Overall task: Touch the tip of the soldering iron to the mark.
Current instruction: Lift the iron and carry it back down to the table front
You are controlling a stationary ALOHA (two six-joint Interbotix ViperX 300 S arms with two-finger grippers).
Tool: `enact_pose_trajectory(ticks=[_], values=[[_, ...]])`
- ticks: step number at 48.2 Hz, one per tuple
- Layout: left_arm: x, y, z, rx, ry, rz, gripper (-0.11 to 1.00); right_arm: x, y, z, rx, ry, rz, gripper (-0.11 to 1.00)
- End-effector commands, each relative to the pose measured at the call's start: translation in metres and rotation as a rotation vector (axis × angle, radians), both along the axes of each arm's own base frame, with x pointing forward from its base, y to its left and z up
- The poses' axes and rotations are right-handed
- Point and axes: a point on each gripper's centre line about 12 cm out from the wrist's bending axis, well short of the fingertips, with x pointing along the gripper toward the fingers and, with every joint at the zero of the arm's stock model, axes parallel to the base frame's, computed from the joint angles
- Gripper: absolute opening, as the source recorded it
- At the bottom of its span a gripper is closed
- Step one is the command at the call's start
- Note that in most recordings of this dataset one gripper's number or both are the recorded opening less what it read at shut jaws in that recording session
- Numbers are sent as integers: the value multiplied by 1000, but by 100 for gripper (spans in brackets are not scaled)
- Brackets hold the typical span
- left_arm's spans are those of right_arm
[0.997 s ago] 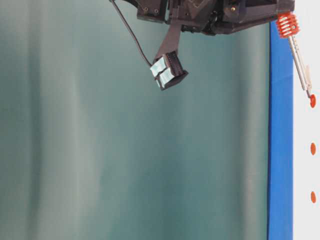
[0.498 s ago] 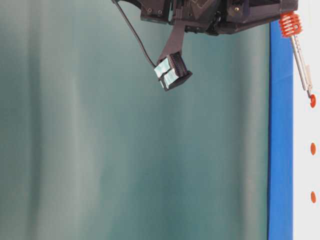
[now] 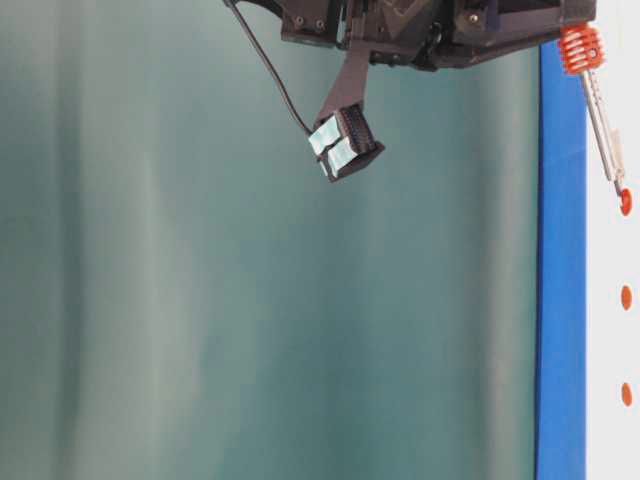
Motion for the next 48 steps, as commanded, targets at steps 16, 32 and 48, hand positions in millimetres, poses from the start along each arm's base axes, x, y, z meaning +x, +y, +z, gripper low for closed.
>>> enact_pose_trajectory(ticks=[16,32,48], values=[[1,0,5,1,-15,0,0,1,-1,6,-1,-14,-2,6],[1,0,5,0,-15,0,0,-2,0,49,-22,-86,-7,6],[1,0,5,-5,-17,0,0,-25,4,107,-56,-180,-12,6]])
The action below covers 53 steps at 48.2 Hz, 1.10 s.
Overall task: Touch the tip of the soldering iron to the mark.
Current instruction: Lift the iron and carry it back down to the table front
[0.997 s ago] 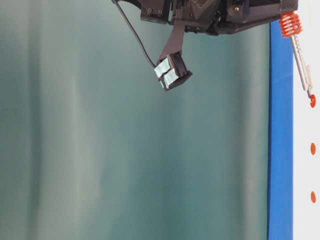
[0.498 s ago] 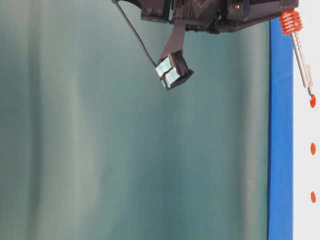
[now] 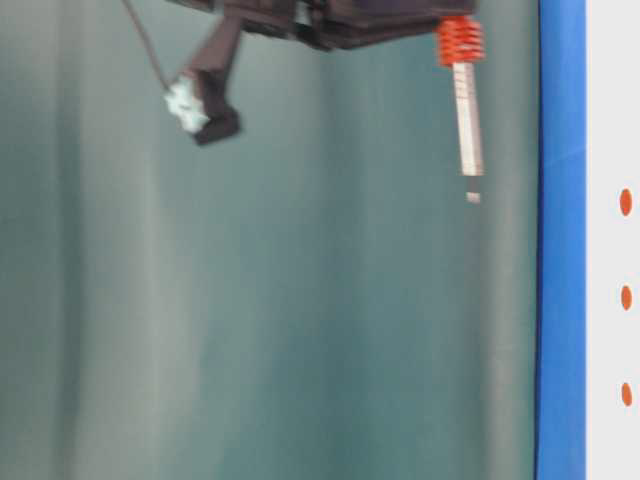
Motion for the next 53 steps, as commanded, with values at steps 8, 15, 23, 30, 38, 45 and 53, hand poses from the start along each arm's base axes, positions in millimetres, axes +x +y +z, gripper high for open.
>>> enact_pose_trajectory(ticks=[8,15,23,30,38,45,53], values=[[1,0,5,3,-15,0,0,-8,1,29,-23,-78,-4,6],[1,0,5,-2,-17,0,0,-8,1,30,-23,-82,-5,6],[1,0,5,-3,-15,0,0,-9,2,30,-15,-81,-16,6],[1,0,5,-3,-17,0,0,-12,7,29,8,-89,-55,6],[1,0,6,-5,-21,-1,0,-12,28,28,37,-101,-55,6],[0,0,7,-5,-28,-1,0,-11,56,26,71,-108,-38,6],[0,0,8,-6,-31,-1,0,-8,91,25,118,-120,-21,6]])
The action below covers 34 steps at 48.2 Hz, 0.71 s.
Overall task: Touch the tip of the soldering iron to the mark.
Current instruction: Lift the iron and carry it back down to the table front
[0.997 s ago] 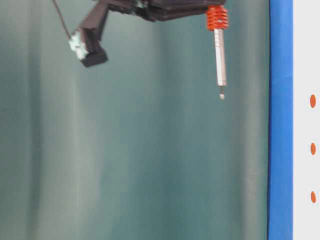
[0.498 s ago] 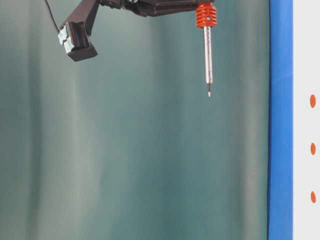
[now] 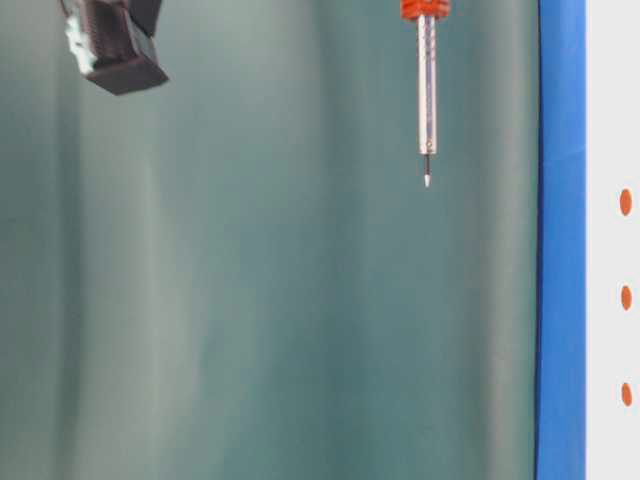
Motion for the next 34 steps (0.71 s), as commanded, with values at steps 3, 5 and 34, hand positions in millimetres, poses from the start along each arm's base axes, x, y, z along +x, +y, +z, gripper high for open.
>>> enact_pose_trajectory(ticks=[3,5,34], values=[[1,0,6,1,-18,0,0,2,27,8,25,-43,24,6],[1,0,6,0,-20,0,0,2,38,8,30,-48,31,6],[1,0,6,0,-21,0,0,10,105,-3,17,-47,13,6]])
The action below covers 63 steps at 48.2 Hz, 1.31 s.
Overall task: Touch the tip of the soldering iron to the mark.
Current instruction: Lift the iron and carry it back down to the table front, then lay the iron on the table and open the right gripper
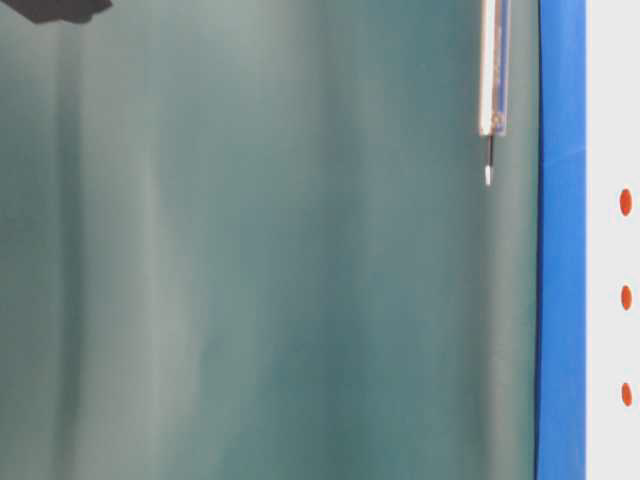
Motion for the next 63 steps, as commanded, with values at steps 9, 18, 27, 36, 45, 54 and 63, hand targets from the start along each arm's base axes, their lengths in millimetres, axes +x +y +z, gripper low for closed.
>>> enact_pose_trajectory(ticks=[9,18,27,36,45,54,63], values=[[1,0,5,0,-17,0,0,16,1,13,-21,-62,13,6],[1,0,5,0,-17,0,0,45,3,16,-39,-89,29,6],[1,0,5,-2,-17,0,0,81,5,17,-68,-107,78,6],[1,0,6,-2,-21,0,0,122,2,18,-78,-130,81,6],[0,0,6,-2,-23,0,0,144,4,20,-74,-150,70,6],[1,0,6,-2,-21,0,0,149,6,6,-77,-128,72,6],[1,0,6,-2,-21,0,0,153,10,-28,-53,-103,84,6]])
